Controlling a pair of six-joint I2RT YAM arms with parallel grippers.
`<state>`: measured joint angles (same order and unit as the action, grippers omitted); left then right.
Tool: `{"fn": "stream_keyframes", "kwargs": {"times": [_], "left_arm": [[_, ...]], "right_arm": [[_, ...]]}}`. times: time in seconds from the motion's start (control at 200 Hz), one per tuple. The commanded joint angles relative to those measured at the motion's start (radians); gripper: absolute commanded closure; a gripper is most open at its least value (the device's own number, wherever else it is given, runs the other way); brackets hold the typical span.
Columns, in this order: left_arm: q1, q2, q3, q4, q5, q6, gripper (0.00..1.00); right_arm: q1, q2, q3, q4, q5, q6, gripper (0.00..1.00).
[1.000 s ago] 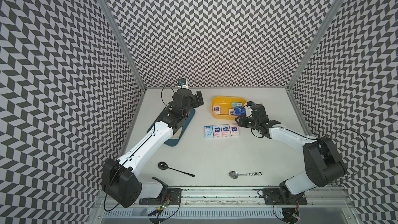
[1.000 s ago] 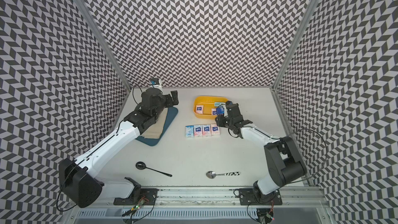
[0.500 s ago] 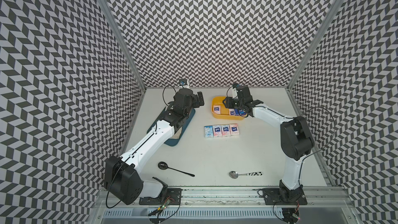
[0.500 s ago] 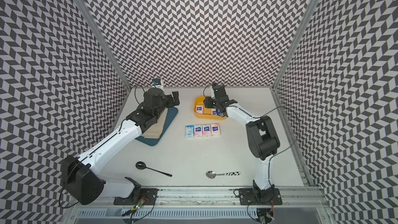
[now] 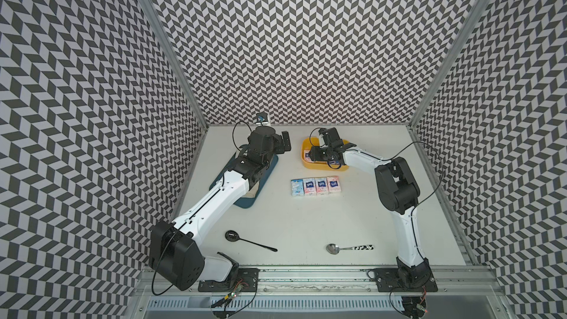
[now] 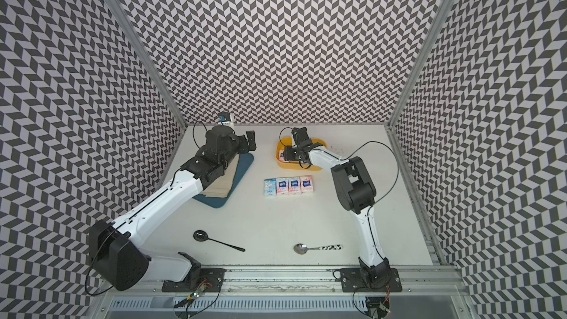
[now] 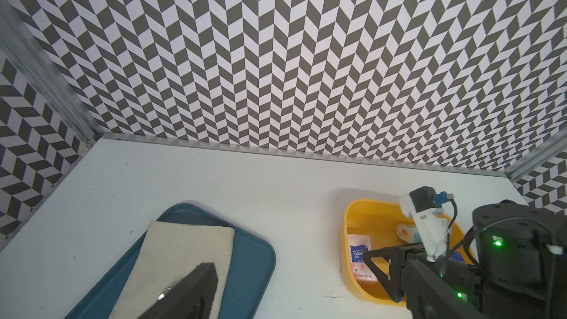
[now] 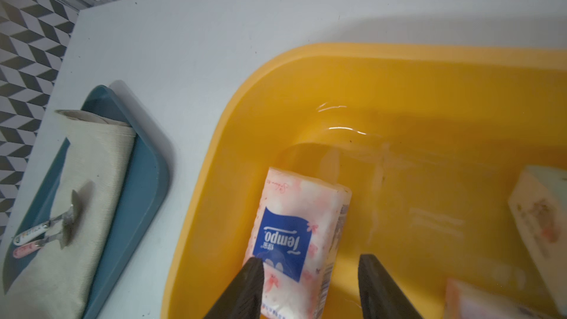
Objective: Take the pocket tissues out of the storage box
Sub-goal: Pick up the pocket tissues from the storage box.
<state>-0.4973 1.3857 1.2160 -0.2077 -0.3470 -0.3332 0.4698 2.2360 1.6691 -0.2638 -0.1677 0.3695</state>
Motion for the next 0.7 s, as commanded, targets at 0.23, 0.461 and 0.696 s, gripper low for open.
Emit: {"fn": "stream_keyframes", "kwargs": {"times": [0.23, 0.461, 0.696], "left_arm": [[-0.002, -0.028, 0.027, -0.008, -0.035, 0.034, 0.01], [0.003, -0.040, 0.021, -0.007, -0.046, 0.036, 0.01], [0.003, -0.046, 0.019, -0.015, -0.041, 0.023, 0.01]], "right_arm": [[0.007, 0.118, 0.097, 0.025, -0.052, 0.046, 0.56], [0.004, 0.096, 0.064, 0.098, -0.073, 0.078, 0.89], [-0.026, -0.037, -0.029, 0.176, -0.061, 0.085, 0.97]]}}
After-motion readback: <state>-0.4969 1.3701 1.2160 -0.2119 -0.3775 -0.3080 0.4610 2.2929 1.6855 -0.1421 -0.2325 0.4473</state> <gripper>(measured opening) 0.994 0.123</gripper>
